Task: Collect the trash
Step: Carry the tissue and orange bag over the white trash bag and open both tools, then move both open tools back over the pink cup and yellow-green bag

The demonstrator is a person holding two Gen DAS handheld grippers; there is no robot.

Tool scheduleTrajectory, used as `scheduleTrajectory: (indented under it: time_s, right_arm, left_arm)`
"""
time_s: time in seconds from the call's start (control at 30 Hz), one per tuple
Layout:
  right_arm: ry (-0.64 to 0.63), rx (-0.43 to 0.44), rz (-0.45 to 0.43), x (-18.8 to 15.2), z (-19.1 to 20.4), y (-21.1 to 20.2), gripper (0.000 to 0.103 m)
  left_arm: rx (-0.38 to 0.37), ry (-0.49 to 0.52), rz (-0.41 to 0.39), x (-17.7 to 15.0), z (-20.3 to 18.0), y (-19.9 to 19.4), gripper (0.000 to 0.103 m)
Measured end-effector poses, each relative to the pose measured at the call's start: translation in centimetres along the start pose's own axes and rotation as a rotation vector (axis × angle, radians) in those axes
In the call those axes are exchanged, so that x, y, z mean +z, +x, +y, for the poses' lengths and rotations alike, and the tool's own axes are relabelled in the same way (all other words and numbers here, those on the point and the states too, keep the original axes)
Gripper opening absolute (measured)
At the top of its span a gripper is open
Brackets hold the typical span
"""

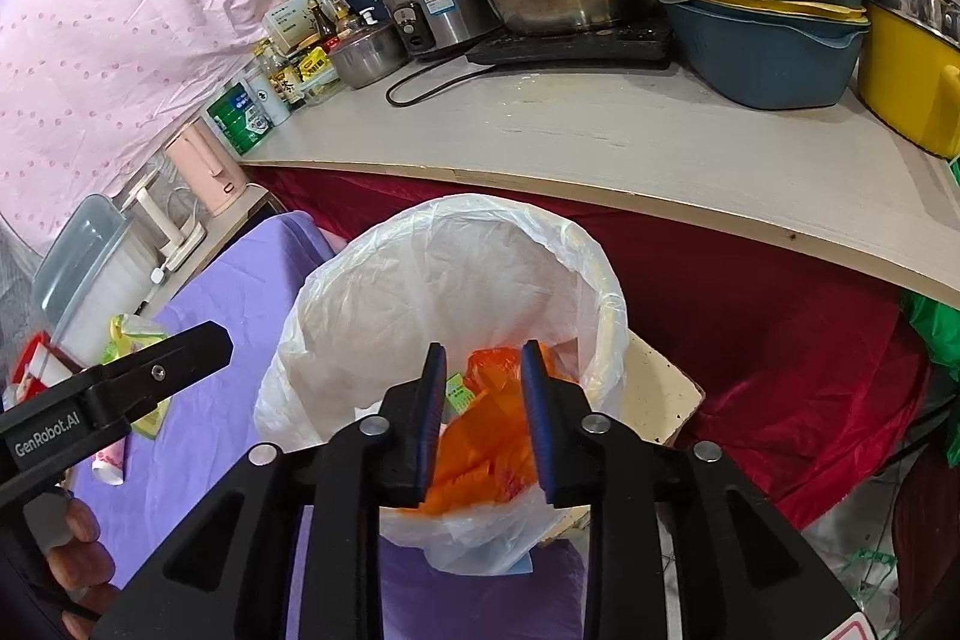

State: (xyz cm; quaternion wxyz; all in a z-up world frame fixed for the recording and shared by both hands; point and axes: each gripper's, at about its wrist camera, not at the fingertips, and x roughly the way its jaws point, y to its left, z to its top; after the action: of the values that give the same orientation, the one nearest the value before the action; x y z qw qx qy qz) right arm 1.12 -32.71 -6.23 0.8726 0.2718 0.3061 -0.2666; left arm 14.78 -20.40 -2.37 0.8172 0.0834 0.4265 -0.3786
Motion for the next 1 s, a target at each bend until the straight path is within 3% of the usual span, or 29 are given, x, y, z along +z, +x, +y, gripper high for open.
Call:
scheduleTrajectory:
  time_s: [0.37,0.9,1.0]
  right_arm:
    - [-0.024,0.013,-0.026,0.5,1.7,-0.8,0.037]
    - [-0.085,0.045,-0.028,0.0,5.7,-1.5,0.037]
    - [-0.107,0.060,-0.023,-0.3,7.2,-1.5,0.037]
  left_arm:
    - [0.036,-0.074,-0.033,-0.1,3.0,-1.8,0.073]
    - [0.081,-0.178,-0.059,-1.5,8.3,-4.6,0.073]
    - [0.107,-0.200,-0.073,-2.0,9.8,-5.4,0.079]
